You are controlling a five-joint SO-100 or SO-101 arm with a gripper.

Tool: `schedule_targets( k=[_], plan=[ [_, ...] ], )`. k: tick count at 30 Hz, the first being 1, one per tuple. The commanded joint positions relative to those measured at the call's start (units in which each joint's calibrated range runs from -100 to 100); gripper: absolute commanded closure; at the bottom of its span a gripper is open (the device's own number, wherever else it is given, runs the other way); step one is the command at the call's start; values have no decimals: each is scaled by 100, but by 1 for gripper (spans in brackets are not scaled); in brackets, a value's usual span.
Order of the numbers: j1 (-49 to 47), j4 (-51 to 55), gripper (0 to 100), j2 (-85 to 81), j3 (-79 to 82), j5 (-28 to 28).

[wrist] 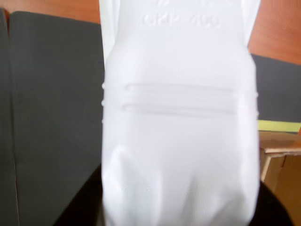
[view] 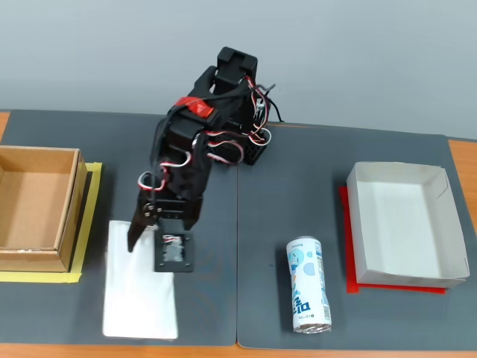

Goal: Pick the sandwich and put it in the gray box

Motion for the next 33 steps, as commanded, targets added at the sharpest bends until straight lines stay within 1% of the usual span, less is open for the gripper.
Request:
schedule_targets(
  k=[1,8,17,25,33],
  plan=[
    [-346,15,78,-606,-207,8],
    [-1294,67,78,-1403,-134,-18],
    [-3211,545,78,-2327,-125,-18],
    [-4867,866,78,-2794,-125,-39],
    [-6090,536,78,-2760,-125,-789]
  ],
)
